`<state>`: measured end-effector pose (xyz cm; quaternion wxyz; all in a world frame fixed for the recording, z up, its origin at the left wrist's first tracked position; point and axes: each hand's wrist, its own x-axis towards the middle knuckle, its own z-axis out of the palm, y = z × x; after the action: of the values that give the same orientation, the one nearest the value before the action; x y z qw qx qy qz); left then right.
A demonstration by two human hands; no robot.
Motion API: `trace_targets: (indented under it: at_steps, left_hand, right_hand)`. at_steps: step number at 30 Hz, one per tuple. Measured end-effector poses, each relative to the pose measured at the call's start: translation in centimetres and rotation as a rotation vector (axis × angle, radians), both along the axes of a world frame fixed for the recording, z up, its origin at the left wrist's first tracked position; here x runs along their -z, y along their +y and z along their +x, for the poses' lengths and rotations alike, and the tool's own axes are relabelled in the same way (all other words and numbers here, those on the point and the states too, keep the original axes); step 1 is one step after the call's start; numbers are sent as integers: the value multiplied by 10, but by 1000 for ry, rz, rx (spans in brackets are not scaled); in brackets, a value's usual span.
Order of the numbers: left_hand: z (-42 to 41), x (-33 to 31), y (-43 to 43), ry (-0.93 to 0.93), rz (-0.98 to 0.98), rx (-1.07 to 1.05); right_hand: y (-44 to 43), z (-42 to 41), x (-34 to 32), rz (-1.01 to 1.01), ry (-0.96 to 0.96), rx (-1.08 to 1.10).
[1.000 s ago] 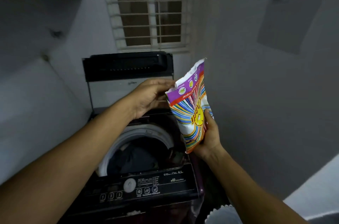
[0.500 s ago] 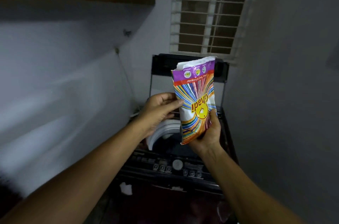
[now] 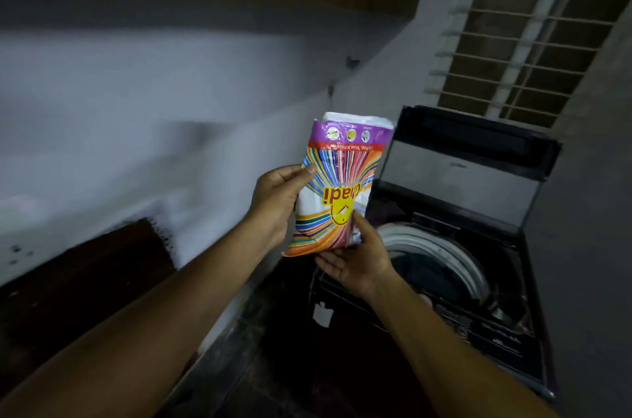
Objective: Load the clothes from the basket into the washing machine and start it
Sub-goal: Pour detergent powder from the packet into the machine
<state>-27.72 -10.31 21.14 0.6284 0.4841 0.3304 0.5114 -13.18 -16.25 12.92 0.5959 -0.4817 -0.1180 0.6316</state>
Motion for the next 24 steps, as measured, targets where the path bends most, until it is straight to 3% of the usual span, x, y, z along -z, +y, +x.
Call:
trace_targets:
  at_steps: [4,10,20,24]
  left_hand:
    - [-41,4,8,13,-9,-120]
    - [-87,15,6,71,-1,-249]
    - [-134,48,-42,-11,-96,-638]
    - [-160,79,-72,79,-125,-819]
  right_hand:
    - [18,-15,-4,-72,-251,-168]
    - [48,-37,-38,207,-598,-411]
    - [88,-62,-26,370,-574,-672]
    - [82,-86,-7,401,-567,-793]
